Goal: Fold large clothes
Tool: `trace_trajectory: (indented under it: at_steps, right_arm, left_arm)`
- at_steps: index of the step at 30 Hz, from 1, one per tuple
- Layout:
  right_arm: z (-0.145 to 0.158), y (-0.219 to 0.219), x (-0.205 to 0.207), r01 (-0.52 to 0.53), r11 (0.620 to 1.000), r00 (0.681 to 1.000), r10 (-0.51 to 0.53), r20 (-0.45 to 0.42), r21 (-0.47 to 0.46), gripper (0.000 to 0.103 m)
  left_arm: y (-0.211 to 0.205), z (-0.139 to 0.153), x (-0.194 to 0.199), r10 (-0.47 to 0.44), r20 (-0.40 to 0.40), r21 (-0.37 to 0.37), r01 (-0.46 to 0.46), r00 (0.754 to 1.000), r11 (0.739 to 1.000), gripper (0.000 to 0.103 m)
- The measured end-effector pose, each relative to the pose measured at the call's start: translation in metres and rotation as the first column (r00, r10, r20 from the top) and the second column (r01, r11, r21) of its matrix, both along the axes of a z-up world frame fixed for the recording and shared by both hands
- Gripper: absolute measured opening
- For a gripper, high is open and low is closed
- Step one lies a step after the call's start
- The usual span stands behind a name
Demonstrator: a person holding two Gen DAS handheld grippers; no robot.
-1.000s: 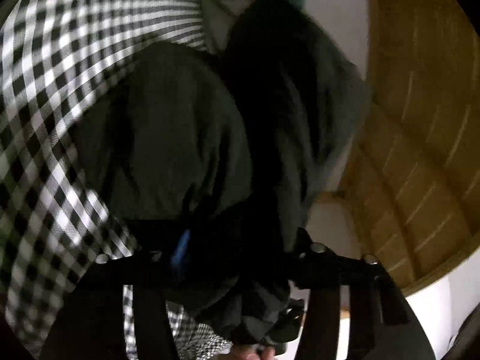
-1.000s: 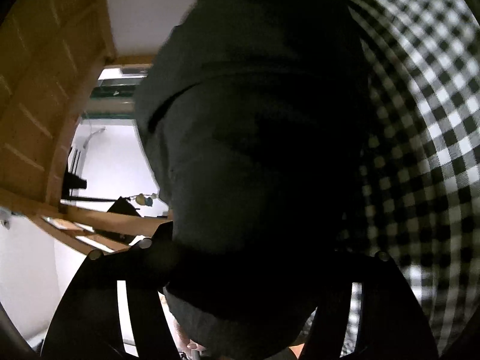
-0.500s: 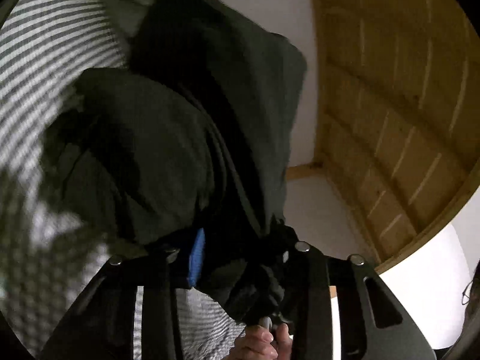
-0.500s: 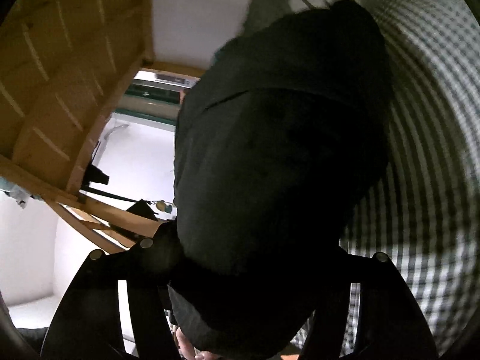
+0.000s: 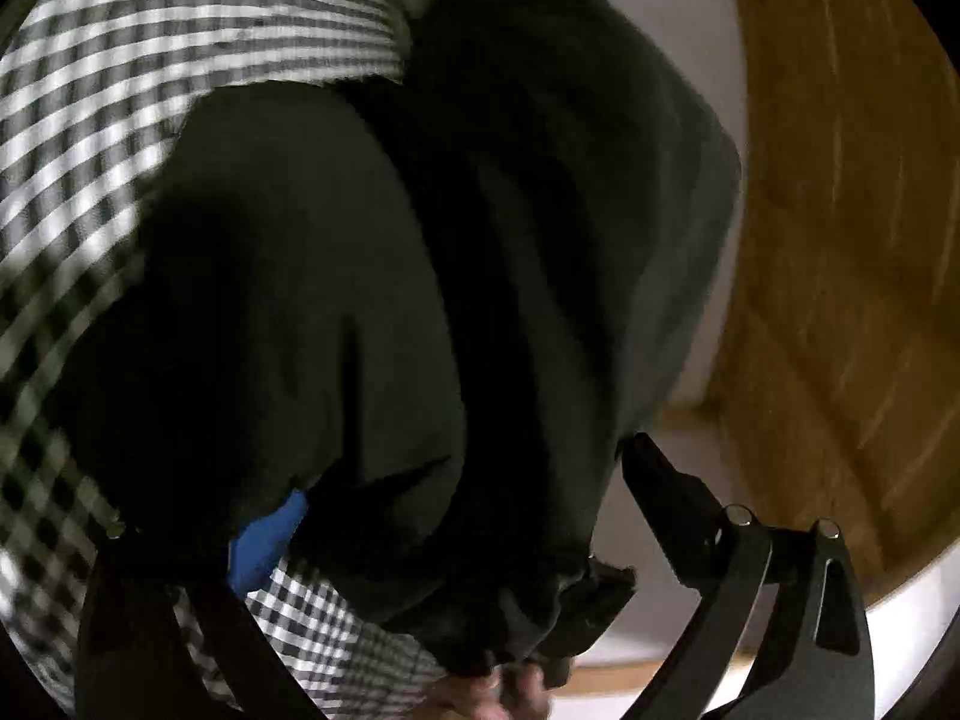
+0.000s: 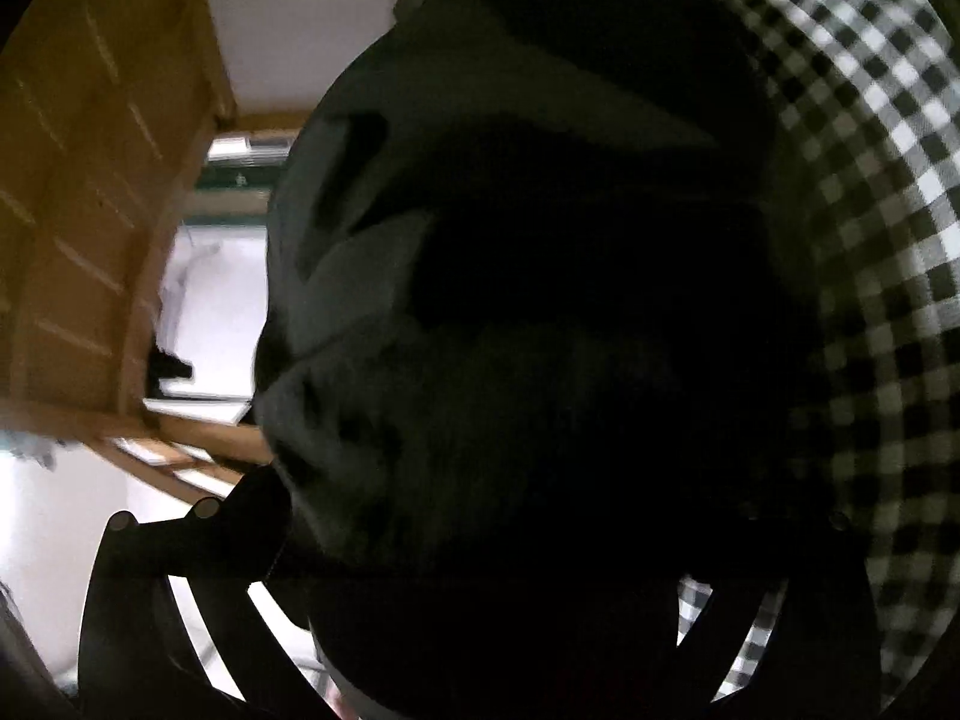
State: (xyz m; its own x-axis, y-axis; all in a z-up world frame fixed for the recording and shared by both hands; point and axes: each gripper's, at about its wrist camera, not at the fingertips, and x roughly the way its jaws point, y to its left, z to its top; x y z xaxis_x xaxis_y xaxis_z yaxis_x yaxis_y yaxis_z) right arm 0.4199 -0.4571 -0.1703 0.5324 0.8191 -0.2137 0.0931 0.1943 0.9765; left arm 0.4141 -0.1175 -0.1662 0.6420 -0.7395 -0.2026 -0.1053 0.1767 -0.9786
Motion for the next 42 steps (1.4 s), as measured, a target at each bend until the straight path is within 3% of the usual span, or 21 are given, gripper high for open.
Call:
trace_trajectory:
  at_steps: [5, 8, 10, 13, 16, 17, 20, 25, 26, 28, 29, 30, 31, 32, 34, 37, 40, 41, 42]
  right_arm:
    - [-0.005, -0.002, 0.004, -0.034, 0.999, 0.999, 0.035, -0.018, 0.033, 0.101]
    - [-0.009, -0.006, 0.004, -0.053, 0.998, 0.999, 0.053, -0.012, 0.038, 0.101]
    - [-0.011, -0.007, 0.004, -0.056, 0.997, 0.998, 0.057, -0.01, 0.046, 0.1]
    - [-0.014, -0.009, 0.002, -0.062, 0.997, 0.998, 0.062, -0.003, 0.05, 0.1]
    - [-0.016, -0.009, -0.001, -0.06, 0.997, 0.998, 0.061, 0.001, 0.045, 0.1]
    - [-0.015, -0.009, -0.001, -0.061, 0.997, 0.998, 0.061, 0.002, 0.043, 0.1]
    - [-0.02, -0.015, -0.004, -0.066, 0.997, 0.998, 0.066, 0.012, 0.041, 0.1]
    - [-0.029, -0.014, -0.002, -0.069, 0.995, 0.998, 0.07, -0.001, 0.069, 0.09]
    - [-0.031, -0.014, -0.003, -0.066, 0.995, 0.998, 0.066, 0.002, 0.076, 0.083]
    - [-0.034, -0.011, -0.004, -0.055, 0.993, 0.998, 0.055, 0.003, 0.101, 0.075]
    - [-0.035, -0.011, -0.005, -0.048, 0.993, 0.999, 0.047, 0.006, 0.104, 0.074]
    - [-0.034, -0.01, -0.006, -0.045, 0.994, 0.999, 0.045, 0.008, 0.098, 0.074]
    - [-0.033, -0.009, -0.006, -0.048, 0.995, 0.999, 0.048, 0.004, 0.091, 0.074]
    - [-0.033, -0.008, -0.005, -0.058, 0.995, 0.998, 0.058, 0.004, 0.078, 0.074]
    - [-0.033, -0.007, -0.005, -0.068, 0.995, 0.998, 0.068, 0.004, 0.073, 0.074]
    - [-0.036, -0.007, -0.005, -0.079, 0.995, 0.997, 0.079, 0.001, 0.058, 0.074]
    - [-0.034, -0.005, -0.005, -0.098, 0.995, 0.995, 0.098, 0.002, 0.005, 0.074]
    - [-0.033, -0.004, -0.005, -0.097, 0.995, 0.995, 0.097, 0.003, 0.001, 0.074]
    - [-0.033, -0.005, -0.006, -0.099, 0.995, 0.995, 0.099, 0.008, 0.002, 0.074]
  left_arm:
    - [0.013, -0.001, -0.034, 0.097, -0.106, 0.025, -0.095, 0.99, 0.995, 0.098]
    - [0.008, 0.005, -0.04, 0.101, -0.161, 0.049, -0.094, 0.982, 0.994, 0.098]
    - [0.017, -0.002, -0.058, 0.137, -0.242, 0.068, -0.124, 0.96, 0.99, 0.097]
    - [0.016, -0.011, -0.053, 0.169, -0.25, 0.071, -0.156, 0.953, 0.985, 0.098]
    - [0.01, -0.041, -0.031, 0.142, -0.303, -0.017, -0.154, 0.942, 0.988, 0.098]
    - [0.002, -0.046, -0.023, 0.126, -0.275, -0.075, -0.152, 0.953, 0.986, 0.098]
    - [-0.009, -0.04, 0.003, 0.139, -0.206, -0.051, -0.153, 0.969, 0.987, 0.099]
    - [-0.015, -0.036, 0.031, 0.092, -0.226, -0.018, -0.098, 0.97, 0.995, 0.097]
    - [-0.013, -0.036, 0.033, 0.086, -0.21, -0.024, -0.093, 0.974, 0.995, 0.094]
    - [-0.01, -0.03, 0.029, 0.087, -0.131, -0.016, -0.09, 0.988, 0.996, 0.063]
    - [-0.009, -0.027, 0.026, 0.082, -0.098, -0.003, -0.083, 0.992, 0.997, 0.062]
    - [-0.007, -0.027, 0.019, 0.084, -0.08, -0.015, -0.086, 0.993, 0.996, 0.062]
    - [-0.006, -0.028, 0.013, 0.093, -0.067, -0.029, -0.095, 0.993, 0.995, 0.078]
    - [-0.005, -0.025, 0.011, 0.108, -0.047, -0.024, -0.109, 0.993, 0.994, 0.086]
    - [-0.011, -0.017, 0.012, 0.128, -0.009, 0.055, -0.127, 0.992, 0.99, 0.095]
    - [-0.022, -0.012, 0.015, 0.154, 0.031, 0.085, -0.156, 0.988, 0.984, 0.097]
    - [-0.032, -0.01, 0.021, 0.163, 0.018, 0.141, -0.164, 0.987, 0.976, 0.097]
    - [-0.036, -0.01, 0.023, 0.163, 0.01, 0.137, -0.163, 0.987, 0.977, 0.097]
    - [-0.035, -0.012, 0.026, 0.173, 0.003, 0.074, -0.172, 0.985, 0.982, 0.097]
